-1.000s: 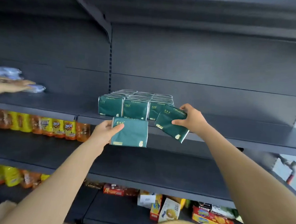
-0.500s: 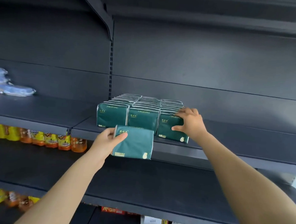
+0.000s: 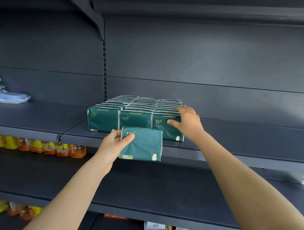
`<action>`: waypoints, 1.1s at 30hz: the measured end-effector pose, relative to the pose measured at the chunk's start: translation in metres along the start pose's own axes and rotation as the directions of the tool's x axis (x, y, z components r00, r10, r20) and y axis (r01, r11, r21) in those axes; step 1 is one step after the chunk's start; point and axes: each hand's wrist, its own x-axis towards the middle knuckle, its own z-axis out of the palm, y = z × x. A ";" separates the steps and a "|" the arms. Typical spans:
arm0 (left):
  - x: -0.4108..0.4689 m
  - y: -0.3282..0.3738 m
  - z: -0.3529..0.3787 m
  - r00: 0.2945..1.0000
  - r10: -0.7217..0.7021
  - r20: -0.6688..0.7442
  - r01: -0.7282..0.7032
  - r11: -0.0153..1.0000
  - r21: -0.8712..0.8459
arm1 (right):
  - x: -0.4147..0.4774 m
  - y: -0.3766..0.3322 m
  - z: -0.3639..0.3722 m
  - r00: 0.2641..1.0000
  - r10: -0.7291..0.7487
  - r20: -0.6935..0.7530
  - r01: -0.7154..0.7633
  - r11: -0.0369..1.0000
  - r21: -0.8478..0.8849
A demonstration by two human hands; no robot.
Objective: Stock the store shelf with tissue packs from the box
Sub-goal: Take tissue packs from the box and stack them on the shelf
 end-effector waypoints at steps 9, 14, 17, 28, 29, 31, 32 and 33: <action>-0.028 0.007 0.059 0.997 0.018 0.071 -0.011 0.995 -0.098 | -0.110 -0.009 -0.027 0.983 0.178 0.036 -0.146 0.656 0.741; -0.036 0.007 0.093 0.988 0.076 0.133 -0.063 0.993 -0.096 | -0.134 0.012 -0.032 0.967 0.255 -0.017 -0.157 0.645 0.748; -0.034 0.009 0.111 0.976 0.135 0.169 -0.135 0.991 -0.013 | -0.130 0.032 -0.043 0.961 0.277 -0.016 -0.178 0.657 0.733; 0.037 0.015 0.146 0.706 0.590 0.392 -0.542 0.093 0.835 | -0.052 0.115 -0.072 0.937 0.326 -0.124 -0.184 0.764 0.618; 0.050 0.016 0.146 0.692 0.579 0.432 -0.508 -0.035 0.861 | -0.039 0.121 -0.068 0.936 0.332 -0.118 -0.195 0.768 0.610; 0.074 0.012 0.146 0.671 0.570 0.475 -0.442 -0.207 0.873 | -0.012 0.133 -0.055 0.935 0.339 -0.103 -0.222 0.788 0.574; 0.084 0.009 0.146 0.677 0.548 0.491 -0.424 -0.255 0.869 | 0.002 0.138 -0.048 0.935 0.341 -0.098 -0.237 0.807 0.541; 0.092 0.006 0.147 0.682 0.535 0.500 -0.413 -0.283 0.866 | 0.015 0.144 -0.040 0.936 0.340 -0.097 -0.248 0.827 0.504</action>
